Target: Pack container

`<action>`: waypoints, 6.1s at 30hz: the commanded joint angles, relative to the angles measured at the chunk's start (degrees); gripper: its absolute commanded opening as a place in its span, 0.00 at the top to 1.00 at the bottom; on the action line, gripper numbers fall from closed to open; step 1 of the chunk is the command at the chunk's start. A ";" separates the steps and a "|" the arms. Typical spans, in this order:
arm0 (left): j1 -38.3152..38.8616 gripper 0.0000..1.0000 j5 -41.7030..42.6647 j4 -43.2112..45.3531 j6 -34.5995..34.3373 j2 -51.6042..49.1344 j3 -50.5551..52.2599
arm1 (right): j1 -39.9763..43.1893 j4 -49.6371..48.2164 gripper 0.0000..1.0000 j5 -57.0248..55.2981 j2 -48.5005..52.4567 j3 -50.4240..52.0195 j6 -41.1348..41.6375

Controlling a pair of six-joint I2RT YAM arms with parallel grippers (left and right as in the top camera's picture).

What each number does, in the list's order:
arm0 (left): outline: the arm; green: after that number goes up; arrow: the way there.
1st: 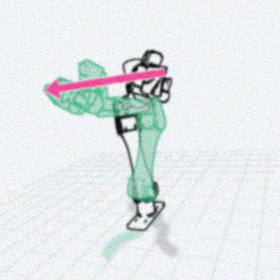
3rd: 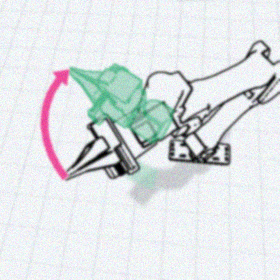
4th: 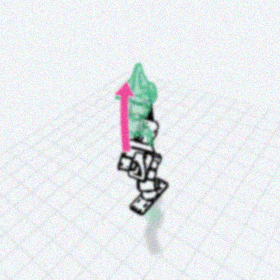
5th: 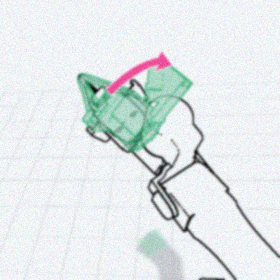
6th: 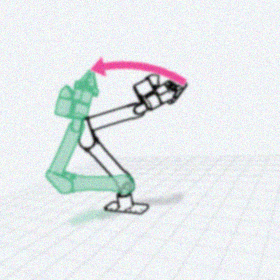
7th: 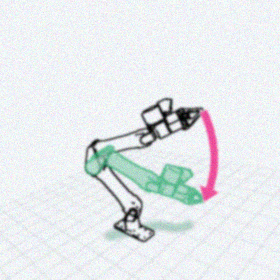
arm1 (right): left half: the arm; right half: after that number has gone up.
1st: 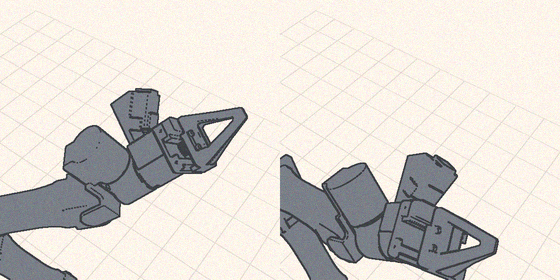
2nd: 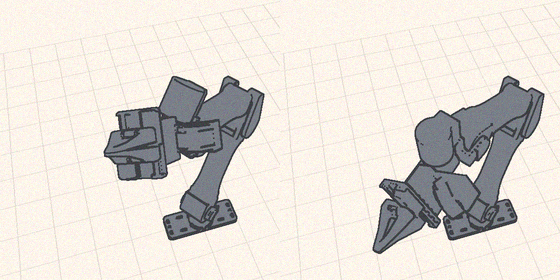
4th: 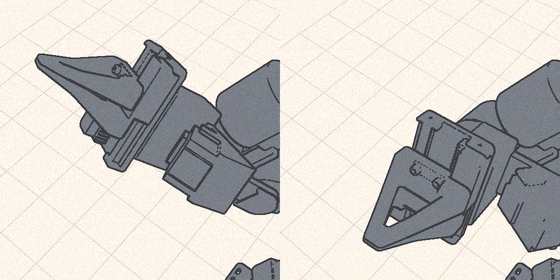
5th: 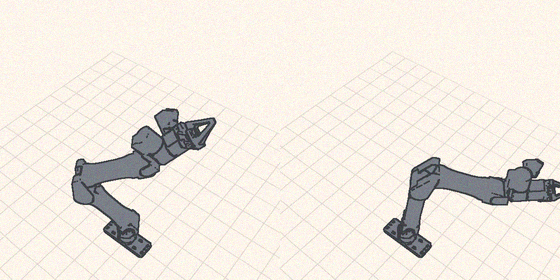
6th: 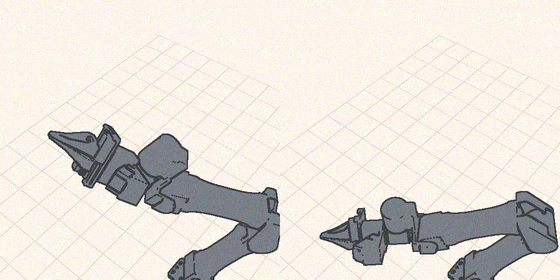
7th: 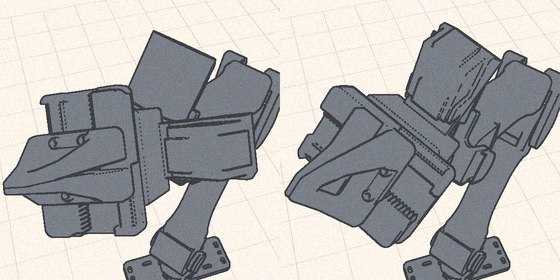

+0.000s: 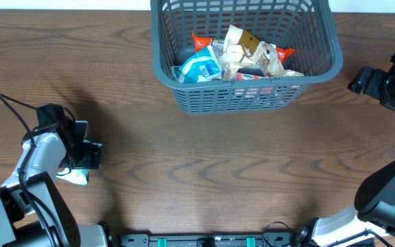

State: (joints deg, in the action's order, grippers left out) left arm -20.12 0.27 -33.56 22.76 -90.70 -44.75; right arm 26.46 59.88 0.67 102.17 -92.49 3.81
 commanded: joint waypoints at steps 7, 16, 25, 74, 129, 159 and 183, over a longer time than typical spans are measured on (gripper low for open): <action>-0.22 0.87 7.26 1.20 -1.68 -1.20 -0.04 | 0.13 -0.09 0.01 0.44 0.04 0.26 -0.70; -0.17 0.86 9.90 1.77 -4.90 -1.14 -0.04 | 0.13 -0.07 0.01 0.44 0.04 0.26 -0.70; -0.15 0.94 16.39 2.43 -8.94 2.80 -2.32 | 0.13 -0.11 0.01 0.44 0.04 0.26 -0.70; 50.58 0.94 6.93 1.57 19.67 -11.89 -64.11 | 0.13 0.79 0.01 0.52 0.04 0.26 -0.70; 37.16 0.01 1.14 5.88 5.62 -15.28 -64.15 | -2.58 -22.73 0.01 4.28 -6.88 0.07 -4.79; 39.47 0.01 12.81 -3.78 6.12 -16.04 -64.13 | -2.89 -21.64 0.01 4.31 -8.55 0.07 -5.25; 36.28 0.01 -1.49 -1.70 11.02 -11.32 -64.15 | -3.21 -22.10 0.01 9.27 -8.96 -0.63 -7.61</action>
State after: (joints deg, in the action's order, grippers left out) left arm 18.22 0.60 -35.40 33.30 -105.84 -107.39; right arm 24.12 38.02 7.77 94.11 -92.44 -2.35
